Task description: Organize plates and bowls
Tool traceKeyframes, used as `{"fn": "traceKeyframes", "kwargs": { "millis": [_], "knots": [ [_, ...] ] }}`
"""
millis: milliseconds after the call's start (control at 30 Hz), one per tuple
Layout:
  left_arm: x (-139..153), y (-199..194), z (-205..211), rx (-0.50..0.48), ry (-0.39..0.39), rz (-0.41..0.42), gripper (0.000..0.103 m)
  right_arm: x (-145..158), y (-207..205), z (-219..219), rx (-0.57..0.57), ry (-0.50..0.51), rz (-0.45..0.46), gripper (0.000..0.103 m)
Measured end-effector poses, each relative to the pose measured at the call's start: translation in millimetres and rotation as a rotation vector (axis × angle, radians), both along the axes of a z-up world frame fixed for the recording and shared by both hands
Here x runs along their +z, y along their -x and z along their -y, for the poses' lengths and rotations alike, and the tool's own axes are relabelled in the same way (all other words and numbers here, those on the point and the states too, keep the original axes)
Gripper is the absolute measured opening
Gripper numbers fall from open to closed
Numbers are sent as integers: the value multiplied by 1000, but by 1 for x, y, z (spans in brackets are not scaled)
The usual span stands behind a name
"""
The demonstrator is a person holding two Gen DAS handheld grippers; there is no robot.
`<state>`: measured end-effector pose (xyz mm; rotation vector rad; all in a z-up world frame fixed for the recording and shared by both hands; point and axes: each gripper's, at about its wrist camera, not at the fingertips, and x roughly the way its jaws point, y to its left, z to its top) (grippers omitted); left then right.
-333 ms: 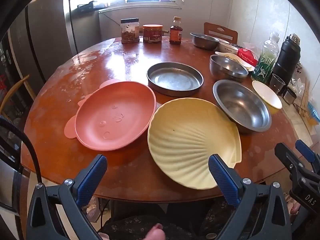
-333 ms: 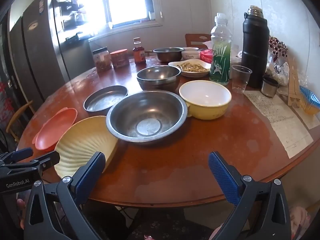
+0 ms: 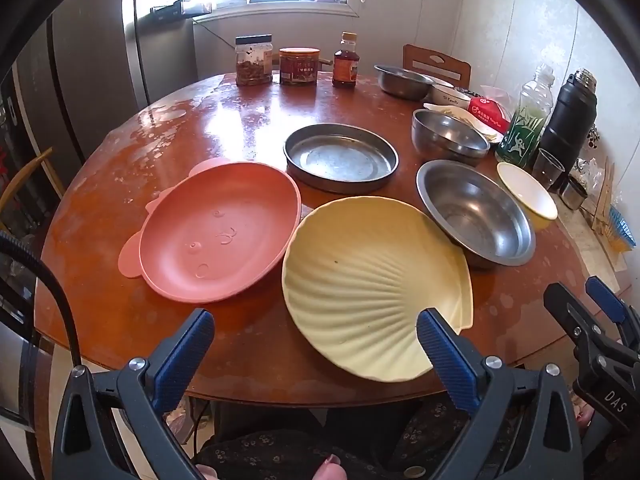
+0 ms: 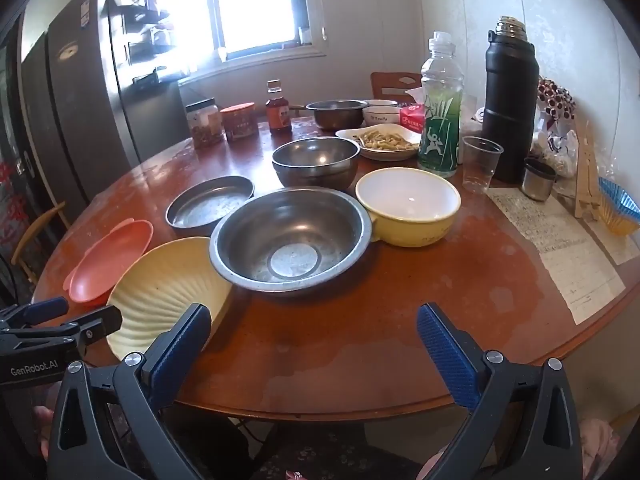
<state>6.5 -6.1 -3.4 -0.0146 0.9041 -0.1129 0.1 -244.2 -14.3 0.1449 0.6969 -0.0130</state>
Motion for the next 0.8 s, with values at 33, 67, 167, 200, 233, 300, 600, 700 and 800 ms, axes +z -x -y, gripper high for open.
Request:
{"fn": "traceKeyframes", "kwargs": {
  "millis": [33, 67, 167, 200, 233, 300, 600, 700, 800],
  "knots": [
    [0, 0, 0, 1, -5, 1, 102, 1, 3, -2, -3, 13, 3, 103],
    [0, 0, 0, 2, -7, 3, 102, 2, 4, -4, -5, 22, 8, 103],
    [-1, -3, -1, 7, -9, -2, 102, 2, 11, -8, -3, 20, 4, 103],
    [-1, 0, 2, 6, -14, -1, 102, 3, 14, -10, -1, 17, 3, 103],
    [-1, 0, 2, 6, -14, -2, 102, 3, 17, -12, 2, 17, -4, 103],
    [-1, -1, 1, 2, -14, 0, 102, 3, 20, -15, 6, 20, -10, 103],
    [-5, -2, 1, 2, -7, -13, 102, -2, 17, -18, 22, 4, -23, 103],
    [-4, -1, 0, 5, -6, -8, 102, -2, 17, -19, 30, 1, -22, 103],
    [-4, -1, -1, 6, -7, -9, 102, -1, 17, -21, 34, 3, -22, 103]
  ]
}}
